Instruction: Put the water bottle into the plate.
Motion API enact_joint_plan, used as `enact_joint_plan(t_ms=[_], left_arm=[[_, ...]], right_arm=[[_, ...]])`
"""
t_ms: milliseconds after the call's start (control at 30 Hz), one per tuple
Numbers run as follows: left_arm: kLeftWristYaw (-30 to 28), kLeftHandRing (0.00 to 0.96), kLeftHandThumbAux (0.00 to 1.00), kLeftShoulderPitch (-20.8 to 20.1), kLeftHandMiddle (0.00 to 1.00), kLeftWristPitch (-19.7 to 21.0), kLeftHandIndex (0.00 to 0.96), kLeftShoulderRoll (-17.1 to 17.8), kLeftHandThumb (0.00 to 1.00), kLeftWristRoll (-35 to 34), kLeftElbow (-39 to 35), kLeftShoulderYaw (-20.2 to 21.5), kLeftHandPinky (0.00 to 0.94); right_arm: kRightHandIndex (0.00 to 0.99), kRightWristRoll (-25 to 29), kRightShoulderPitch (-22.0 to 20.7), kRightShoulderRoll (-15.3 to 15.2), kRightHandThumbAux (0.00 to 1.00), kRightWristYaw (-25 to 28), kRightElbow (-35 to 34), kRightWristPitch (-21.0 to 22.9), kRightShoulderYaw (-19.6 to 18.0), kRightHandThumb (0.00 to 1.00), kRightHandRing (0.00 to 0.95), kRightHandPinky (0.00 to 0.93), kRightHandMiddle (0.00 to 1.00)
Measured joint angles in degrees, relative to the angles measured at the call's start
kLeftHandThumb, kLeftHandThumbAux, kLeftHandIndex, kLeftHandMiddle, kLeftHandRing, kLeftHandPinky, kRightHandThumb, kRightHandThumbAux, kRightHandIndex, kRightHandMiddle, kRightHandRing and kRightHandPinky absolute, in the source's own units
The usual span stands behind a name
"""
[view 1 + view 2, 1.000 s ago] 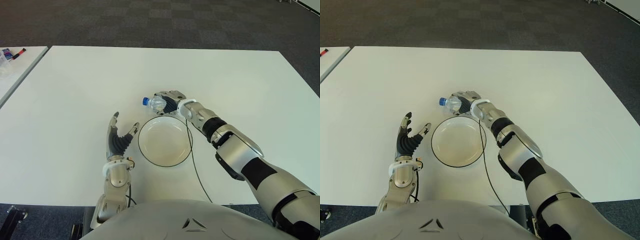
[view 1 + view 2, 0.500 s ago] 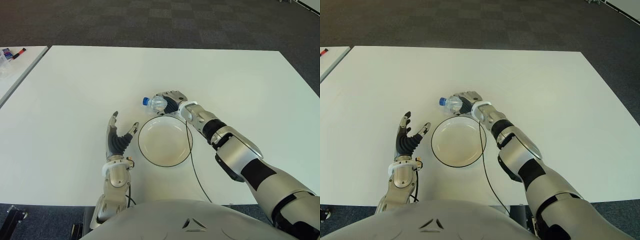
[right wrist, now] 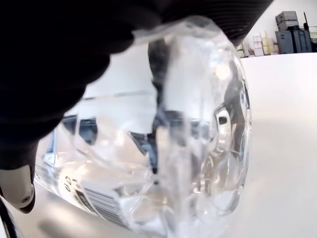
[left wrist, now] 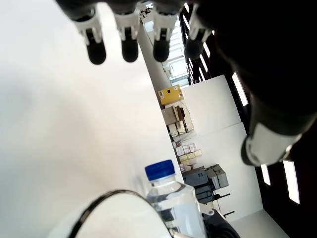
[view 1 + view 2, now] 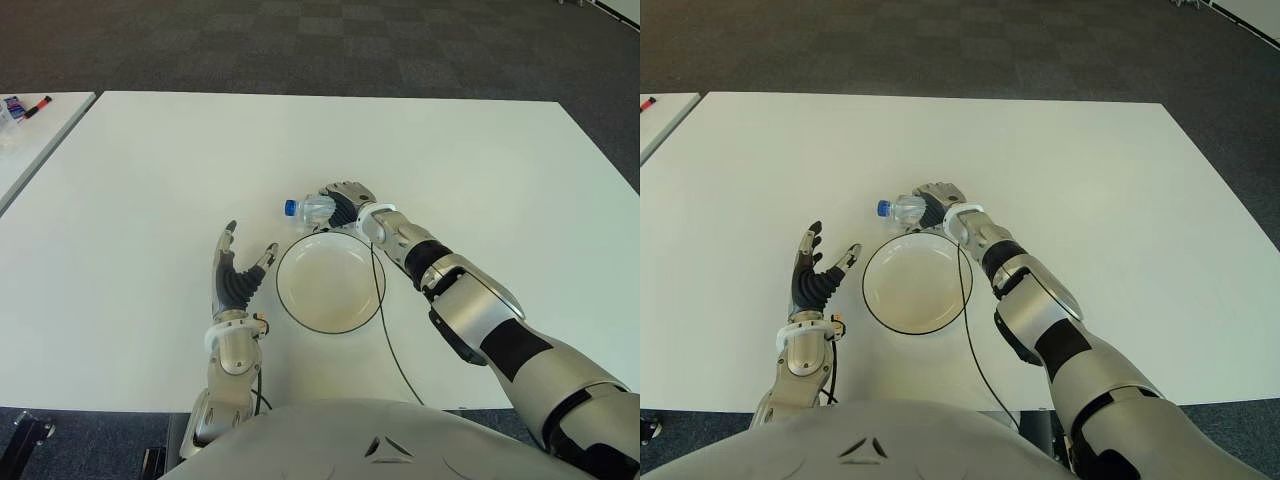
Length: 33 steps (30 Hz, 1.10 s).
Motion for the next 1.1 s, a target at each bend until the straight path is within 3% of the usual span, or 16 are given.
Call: enact_joint_plan(t_ms=[133, 233, 367, 600, 1100], left_arm=[[0.0, 0.086, 0.602, 0.0, 0.085, -0.4, 0.071, 0.0, 0.234, -0.1, 0.0, 0.0, 0.118], [0.1, 0.084, 0.604, 0.0, 0.087, -0.7, 0.074, 0.0, 0.239, -0.2, 0.0, 0.0, 0.111], [0.3, 0.082, 0.604, 0.0, 0.088, -1.4, 0.075, 0.0, 0.241, -0.4, 0.0, 0.0, 0.108], [0.3, 0.083, 0.596, 0.0, 0.091, -2.0, 0.076, 0.0, 0.243, -0.5, 0.0, 0.0, 0.112], [0.3, 0.091, 0.603, 0.1, 0.097, -2.9, 0.080, 0.0, 0.251, -1.2, 0.1, 0.1, 0.122]], right_arm=[[0.379, -0.1, 0.0, 0.0, 0.568, 0.0, 0.0, 0.0, -0.1, 0.532, 0.441, 0.470, 0.436], [0.409, -0.2, 0.0, 0.0, 0.662, 0.0, 0.0, 0.0, -0.1, 0.647, 0.430, 0.453, 0.430], [0.423, -0.2, 0.0, 0.0, 0.697, -0.2, -0.1, 0.0, -0.1, 0.694, 0.409, 0.420, 0.414], [0.430, -0.3, 0.2, 0.0, 0.705, -0.7, -0.2, 0.0, -0.1, 0.711, 0.375, 0.375, 0.392], [0.430, -0.4, 0.5, -0.3, 0.709, -1.2, -0.2, -0.9, 0.0, 0.714, 0.448, 0.459, 0.439]])
